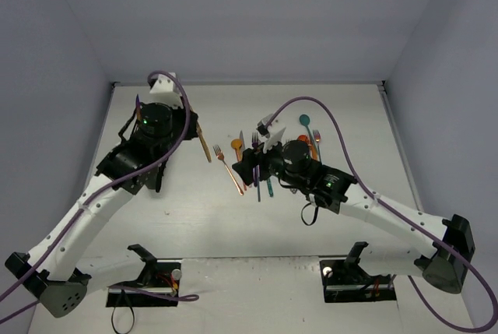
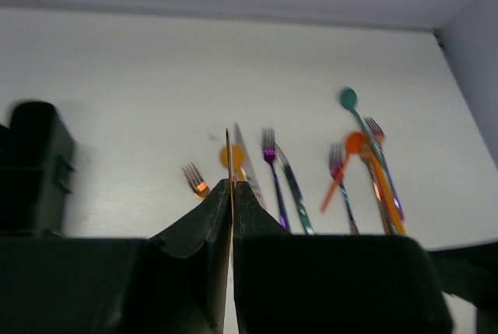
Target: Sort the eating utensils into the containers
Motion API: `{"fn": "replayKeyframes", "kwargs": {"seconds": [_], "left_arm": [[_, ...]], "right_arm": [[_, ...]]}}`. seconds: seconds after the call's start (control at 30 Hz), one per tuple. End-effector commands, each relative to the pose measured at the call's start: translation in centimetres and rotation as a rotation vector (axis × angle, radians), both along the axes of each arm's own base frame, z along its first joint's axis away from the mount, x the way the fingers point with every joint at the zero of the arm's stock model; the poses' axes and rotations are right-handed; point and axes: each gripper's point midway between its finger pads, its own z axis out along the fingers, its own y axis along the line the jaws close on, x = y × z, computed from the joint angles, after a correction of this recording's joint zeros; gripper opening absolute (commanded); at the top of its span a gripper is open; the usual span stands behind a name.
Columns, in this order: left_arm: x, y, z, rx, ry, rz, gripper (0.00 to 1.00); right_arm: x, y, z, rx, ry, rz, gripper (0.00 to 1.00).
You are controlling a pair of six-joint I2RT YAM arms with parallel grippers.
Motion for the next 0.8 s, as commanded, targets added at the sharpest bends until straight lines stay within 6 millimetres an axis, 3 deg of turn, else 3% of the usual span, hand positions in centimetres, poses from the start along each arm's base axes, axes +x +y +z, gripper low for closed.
{"fn": "replayKeyframes", "kwargs": {"seconds": [0.0, 0.13, 0.33, 0.57, 0.77], "left_arm": [[3.3, 8.8, 6.7, 0.218, -0.175, 0.260, 0.00], [6.4, 14.4, 7.0, 0.300, -0.159, 0.435, 0.00], [10.7, 19.6, 5.6, 0.335, -0.140, 0.588, 0.00], [13.9, 22.5, 3.3, 0.341, -0.113, 0.669, 0.00], [16.4, 22.4, 0.7, 0.333, -0.112, 0.653, 0.00]], "right_arm": [[1.1, -2.3, 3.3, 0.084, -0.082, -0.110, 0.73], [0.8, -3.1, 2.0, 0.080, -0.054, -0.130, 0.73], [0.4, -3.3, 0.1, 0.051, -0.021, -0.118, 0.74], [0.5, -4.0, -0.9, 0.031, -0.010, -0.130, 0.74], [0.6, -4.2, -1.8, 0.015, 0.002, -0.130, 0.74]]}}
